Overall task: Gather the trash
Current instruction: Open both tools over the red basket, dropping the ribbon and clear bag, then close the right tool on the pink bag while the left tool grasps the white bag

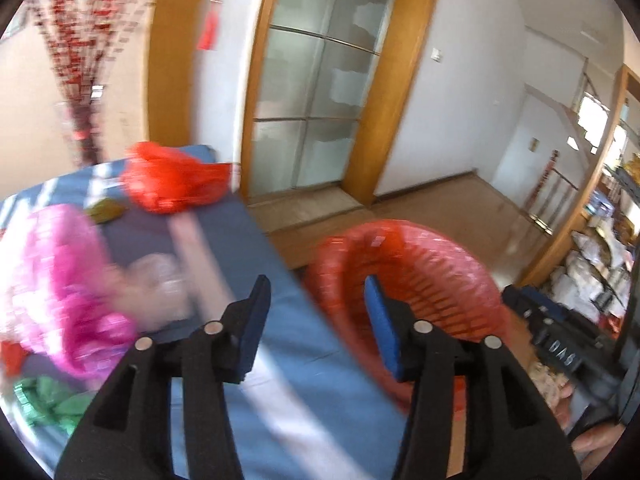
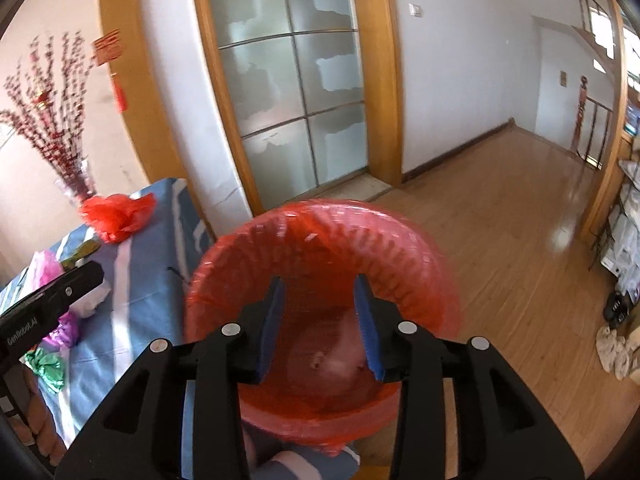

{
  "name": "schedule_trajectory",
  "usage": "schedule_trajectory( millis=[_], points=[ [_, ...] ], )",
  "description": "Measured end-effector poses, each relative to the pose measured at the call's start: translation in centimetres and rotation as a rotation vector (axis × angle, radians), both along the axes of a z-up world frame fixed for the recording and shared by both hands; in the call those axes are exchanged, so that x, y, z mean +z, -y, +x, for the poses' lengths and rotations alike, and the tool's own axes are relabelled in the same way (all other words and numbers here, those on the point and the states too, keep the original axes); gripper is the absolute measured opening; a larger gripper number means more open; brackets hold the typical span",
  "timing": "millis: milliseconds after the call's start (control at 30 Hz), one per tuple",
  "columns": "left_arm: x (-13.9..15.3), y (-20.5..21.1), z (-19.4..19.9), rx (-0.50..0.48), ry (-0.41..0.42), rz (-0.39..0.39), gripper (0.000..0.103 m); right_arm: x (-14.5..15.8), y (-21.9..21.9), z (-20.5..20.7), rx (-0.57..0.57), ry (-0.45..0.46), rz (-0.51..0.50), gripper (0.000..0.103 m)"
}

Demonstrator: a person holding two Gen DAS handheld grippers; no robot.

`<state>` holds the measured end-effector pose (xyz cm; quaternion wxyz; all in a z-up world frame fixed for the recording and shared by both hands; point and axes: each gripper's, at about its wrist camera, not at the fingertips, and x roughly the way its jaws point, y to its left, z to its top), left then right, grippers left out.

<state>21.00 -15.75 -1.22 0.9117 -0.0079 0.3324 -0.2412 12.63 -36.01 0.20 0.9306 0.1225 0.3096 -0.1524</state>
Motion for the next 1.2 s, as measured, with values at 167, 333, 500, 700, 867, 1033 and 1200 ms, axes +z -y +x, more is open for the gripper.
schedule_trajectory(
  millis=[167, 333, 500, 700, 867, 1033, 1200],
  points=[
    [0.4, -6.4, -1.4, 0.162, 0.066, 0.054, 0.062, 0.3, -4.2, 1.3, 0.106, 0.009, -0.002, 0.038],
    [0.5, -12.6, -3.0, 0.309, 0.11, 0.106, 0.066, 0.3, -9.3, 3.0, 0.232, 0.01, 0.002, 0.038],
    [1.2, -18.8, -4.8, 0.441, 0.141, 0.128, 0.069, -0.1, -15.0, 4.9, 0.367, 0.002, 0.029, 0.038],
    [1.4, -23.5, -6.0, 0.536, 0.16, 0.141, 0.073, -0.8, -21.0, 6.7, 0.49, -0.008, 0.057, 0.045],
    [0.7, -26.3, -6.5, 0.581, 0.133, 0.125, 0.075, -1.0, -25.1, 7.5, 0.542, -0.005, 0.029, 0.051],
    [0.1, -28.0, -6.5, 0.615, 0.102, 0.097, 0.075, -1.7, -27.2, 8.8, 0.544, -0.031, 0.015, 0.051],
    [-0.6, -29.5, -6.6, 0.63, 0.087, 0.081, 0.075, -2.2, -28.4, 9.2, 0.525, -0.048, -0.011, 0.051]
  ],
)
